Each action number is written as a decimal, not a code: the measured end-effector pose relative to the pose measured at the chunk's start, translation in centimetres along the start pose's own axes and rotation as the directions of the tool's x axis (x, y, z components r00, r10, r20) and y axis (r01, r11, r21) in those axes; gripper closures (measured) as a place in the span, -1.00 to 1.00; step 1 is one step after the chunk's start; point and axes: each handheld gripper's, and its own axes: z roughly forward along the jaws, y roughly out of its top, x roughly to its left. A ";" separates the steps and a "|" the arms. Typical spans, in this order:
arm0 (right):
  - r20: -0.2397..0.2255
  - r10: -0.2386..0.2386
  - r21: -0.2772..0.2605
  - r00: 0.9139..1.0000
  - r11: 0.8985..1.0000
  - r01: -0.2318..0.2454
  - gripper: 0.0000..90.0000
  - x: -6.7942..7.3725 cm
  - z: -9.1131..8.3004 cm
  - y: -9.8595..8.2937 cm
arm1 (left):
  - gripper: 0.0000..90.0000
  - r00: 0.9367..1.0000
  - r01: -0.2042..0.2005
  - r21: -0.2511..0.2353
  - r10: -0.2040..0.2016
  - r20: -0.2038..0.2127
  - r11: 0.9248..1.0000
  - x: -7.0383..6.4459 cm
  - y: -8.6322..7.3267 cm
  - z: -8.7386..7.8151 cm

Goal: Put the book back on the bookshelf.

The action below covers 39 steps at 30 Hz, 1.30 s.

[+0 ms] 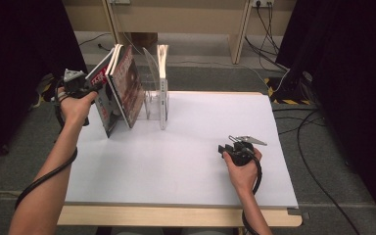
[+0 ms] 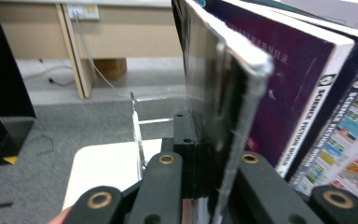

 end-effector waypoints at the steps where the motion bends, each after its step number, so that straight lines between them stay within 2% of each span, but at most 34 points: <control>1: -0.001 0.001 0.001 1.000 1.000 -0.001 0.45 0.0 0.0 0.0 | 0.91 1.000 0.000 0.009 0.000 0.005 1.000 0.0 0.1 0.0; 4: -0.001 0.000 0.005 1.000 1.000 0.000 0.45 0.1 0.1 0.0 | 0.91 1.000 -0.004 0.028 0.004 0.005 1.000 -0.1 0.3 -0.1; 7: 0.000 0.002 0.002 1.000 1.000 -0.002 0.45 0.0 0.0 0.0 | 0.92 0.999 0.032 0.001 -0.032 0.015 0.999 0.2 0.0 -0.2; 8: 0.000 0.002 0.002 1.000 1.000 -0.002 0.45 0.0 0.0 0.0 | 0.92 0.999 0.032 0.001 -0.032 0.015 0.999 0.2 0.0 -0.2; 9: 0.001 0.007 0.004 1.000 1.000 -0.007 0.46 0.0 0.0 0.0 | 0.92 0.999 0.038 -0.035 -0.037 0.012 0.999 0.4 -0.3 -0.4; 10: 0.001 0.007 0.004 1.000 1.000 -0.007 0.46 0.0 0.0 0.0 | 0.92 0.999 0.038 -0.035 -0.037 0.012 0.999 0.4 -0.3 -0.4; 11: 0.001 0.008 0.005 1.000 1.000 -0.008 0.46 -0.1 0.0 -0.1 | 0.92 1.000 0.031 -0.070 -0.031 -0.001 0.997 0.5 -0.5 -0.7; 14: -0.001 0.009 0.004 1.000 1.000 -0.009 0.46 0.0 0.1 -0.1 | 0.92 1.000 0.001 -0.116 -0.004 -0.025 0.993 0.6 -0.5 -1.0; 18: -0.001 0.001 0.005 1.000 1.000 -0.001 0.46 0.0 0.2 -0.1 | 0.92 0.999 0.004 -0.174 -0.011 -0.040 0.985 0.8 -0.6 -1.2; 24: 0.000 0.003 0.006 1.000 1.000 -0.003 0.46 0.0 0.1 -0.1 | 0.92 0.998 0.031 -0.266 -0.046 -0.050 0.963 1.0 -1.1 -0.7; 26: -0.001 0.008 0.005 1.000 1.000 -0.008 0.46 0.0 0.1 -0.1 | 0.92 0.996 0.044 -0.273 -0.063 -0.059 0.961 1.1 -1.5 -0.3; 28: -0.001 0.010 0.005 1.000 1.000 -0.010 0.46 -0.1 0.0 -0.1 | 0.92 0.996 0.040 -0.261 -0.060 -0.071 0.964 1.2 -2.0 0.0; 29: 0.000 0.003 0.003 1.000 1.000 -0.003 0.46 -0.2 0.0 -0.1 | 0.92 0.995 0.042 -0.273 -0.065 -0.075 0.961 1.3 -2.2 0.2; 30: 0.000 0.003 0.001 1.000 1.000 -0.003 0.46 -0.2 0.0 -0.1 | 0.92 0.994 0.040 -0.275 -0.067 -0.090 0.961 1.3 -2.3 0.1; 32: 0.000 0.006 -0.001 1.000 1.000 -0.006 0.46 -0.2 0.0 0.0 | 0.92 0.994 0.034 -0.277 -0.062 -0.093 0.960 1.4 -2.4 0.1; 34: 0.003 0.005 -0.003 1.000 1.000 -0.005 0.46 -0.3 -0.1 0.0 | 0.92 0.992 0.013 -0.274 -0.046 -0.114 0.962 1.5 -2.4 -0.1; 39: 0.000 0.002 0.000 1.000 1.000 -0.002 0.46 -0.2 -0.1 0.0 | 0.90 0.992 0.012 -0.263 -0.045 -0.120 0.965 1.9 -2.3 -0.1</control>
